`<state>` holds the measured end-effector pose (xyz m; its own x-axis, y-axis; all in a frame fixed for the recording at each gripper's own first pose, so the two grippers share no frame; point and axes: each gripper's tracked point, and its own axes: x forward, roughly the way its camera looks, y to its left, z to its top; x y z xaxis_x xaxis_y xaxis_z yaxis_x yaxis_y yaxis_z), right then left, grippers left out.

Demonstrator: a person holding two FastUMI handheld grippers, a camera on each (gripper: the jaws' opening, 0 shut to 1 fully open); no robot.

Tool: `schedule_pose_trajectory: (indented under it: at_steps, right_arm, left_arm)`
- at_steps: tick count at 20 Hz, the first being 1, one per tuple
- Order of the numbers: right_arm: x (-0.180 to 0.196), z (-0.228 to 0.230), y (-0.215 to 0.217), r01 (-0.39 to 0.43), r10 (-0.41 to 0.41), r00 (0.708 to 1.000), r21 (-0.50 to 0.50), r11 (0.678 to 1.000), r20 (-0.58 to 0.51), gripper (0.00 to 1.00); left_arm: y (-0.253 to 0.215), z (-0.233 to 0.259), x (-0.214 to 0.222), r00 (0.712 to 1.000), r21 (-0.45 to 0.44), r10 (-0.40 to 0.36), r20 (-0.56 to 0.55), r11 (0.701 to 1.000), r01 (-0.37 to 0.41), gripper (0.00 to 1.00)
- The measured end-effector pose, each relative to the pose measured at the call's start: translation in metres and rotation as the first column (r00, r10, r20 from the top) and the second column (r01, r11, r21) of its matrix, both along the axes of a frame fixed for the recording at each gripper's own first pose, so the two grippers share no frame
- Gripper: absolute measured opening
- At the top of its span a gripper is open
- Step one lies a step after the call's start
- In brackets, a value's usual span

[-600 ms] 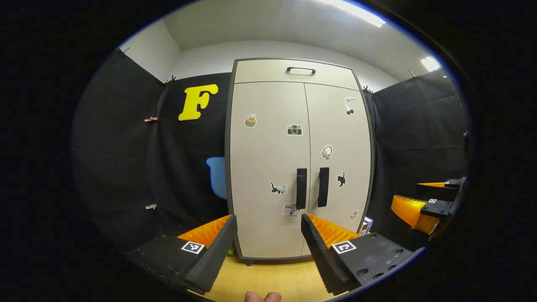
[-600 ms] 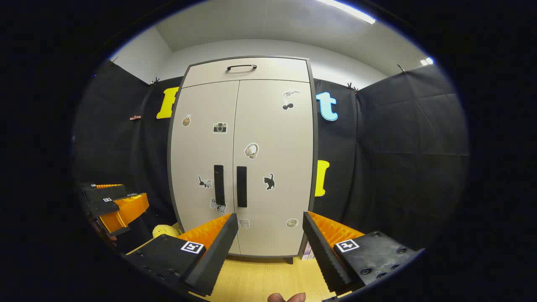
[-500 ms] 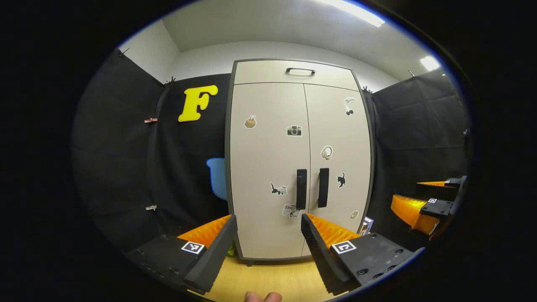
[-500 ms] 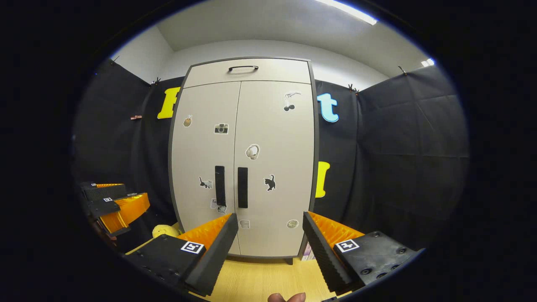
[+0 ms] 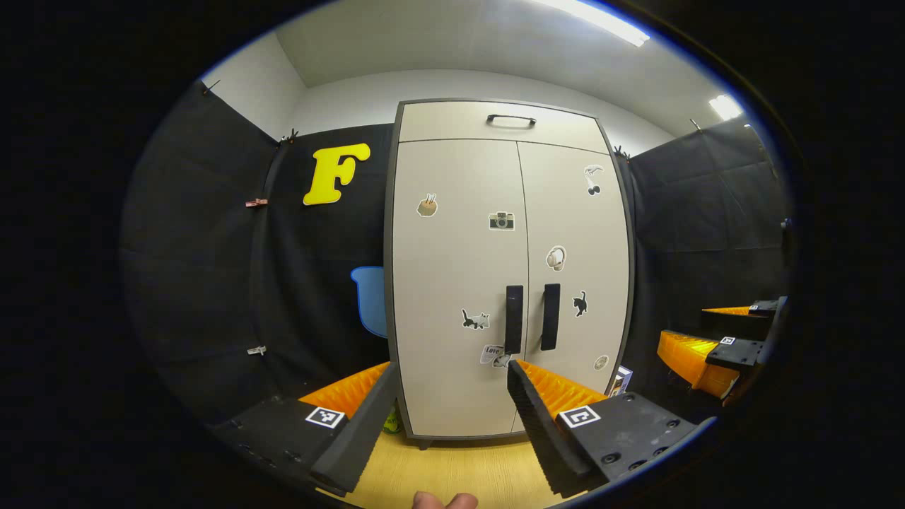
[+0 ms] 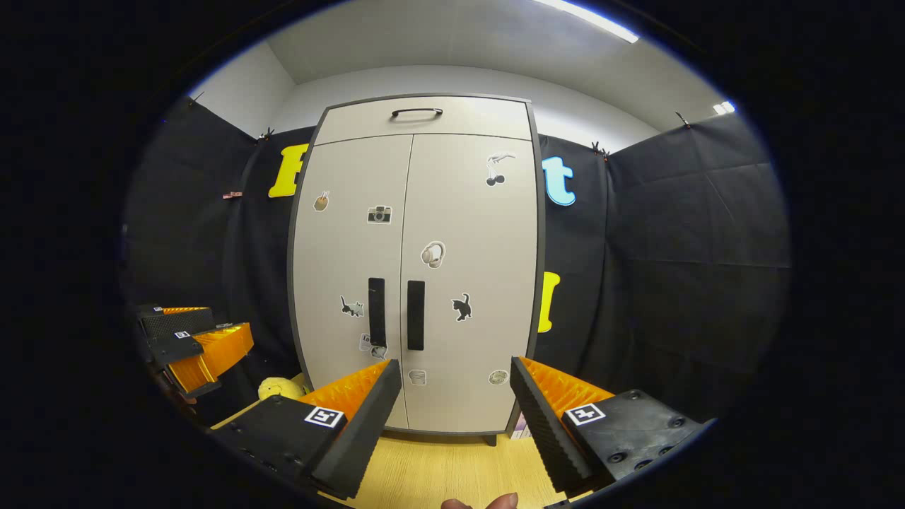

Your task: Open the right door of the double-door shoe cabinet with the right hand, and open the left door with the left hand.

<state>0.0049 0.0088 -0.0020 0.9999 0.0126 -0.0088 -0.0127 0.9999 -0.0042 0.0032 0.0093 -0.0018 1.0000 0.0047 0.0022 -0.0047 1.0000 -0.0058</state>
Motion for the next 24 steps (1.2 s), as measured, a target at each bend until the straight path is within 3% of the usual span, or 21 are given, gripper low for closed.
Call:
schedule_pose_trajectory:
  at_steps: [12,19,24]
  right_arm:
    - [0.027,0.01,0.022,-0.029,0.029,1.0,0.029,0.999,0.013,0.98]
    - [0.103,0.015,0.043,-0.04,0.039,0.998,0.02,0.999,0.05,0.97]
    - [0.167,-0.002,0.062,-0.031,0.035,0.998,-0.059,0.998,0.061,0.97]
  left_arm:
    - [0.015,-0.006,0.005,1.0,0.0,0.007,-0.007,1.0,-0.007,0.94]
    - [0.028,-0.02,0.008,0.999,0.0,0.017,-0.028,1.0,-0.017,0.94]
    - [0.042,-0.03,0.011,0.998,-0.002,0.031,-0.048,1.0,-0.031,0.94]
